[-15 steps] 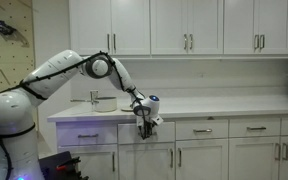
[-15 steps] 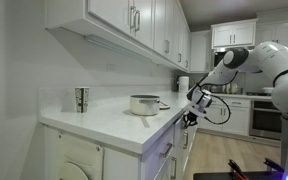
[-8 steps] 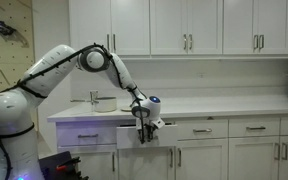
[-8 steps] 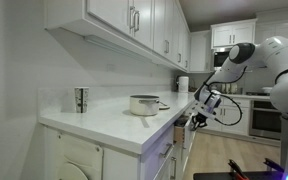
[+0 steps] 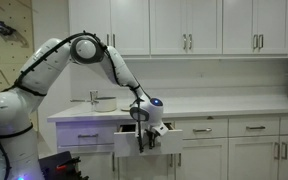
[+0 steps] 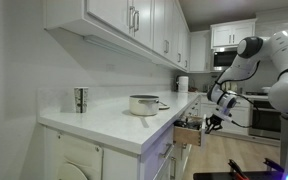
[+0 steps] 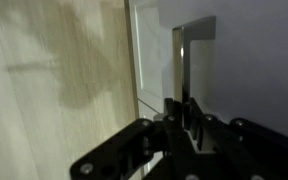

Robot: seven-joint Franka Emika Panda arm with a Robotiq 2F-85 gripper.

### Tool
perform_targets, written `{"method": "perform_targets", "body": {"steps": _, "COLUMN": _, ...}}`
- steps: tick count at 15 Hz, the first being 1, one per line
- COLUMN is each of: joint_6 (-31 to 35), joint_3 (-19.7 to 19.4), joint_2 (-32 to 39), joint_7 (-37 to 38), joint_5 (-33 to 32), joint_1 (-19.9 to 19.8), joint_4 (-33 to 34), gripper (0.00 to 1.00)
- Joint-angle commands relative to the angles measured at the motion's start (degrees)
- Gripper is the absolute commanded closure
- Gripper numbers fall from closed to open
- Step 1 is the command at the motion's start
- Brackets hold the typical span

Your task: Open and close the second drawer on the left

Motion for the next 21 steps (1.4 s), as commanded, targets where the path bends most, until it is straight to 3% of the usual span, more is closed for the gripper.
{"method": "perform_targets", "body": {"steps": 1, "joint_6": 4.11, "joint_3": -3.32, "joint_2": -1.33, "joint_7": 3.65, "joint_5": 0.75, "joint_1": 1.2, "joint_4": -1.98, "gripper": 0.96}}
{"method": "perform_targets", "body": {"steps": 21, "joint_6": 4.52, "joint_3": -8.44, "joint_2": -6.3, "joint_7": -9.04, "joint_5": 12.77, "joint_1": -1.72, "joint_4": -9.86, "gripper": 0.96}}
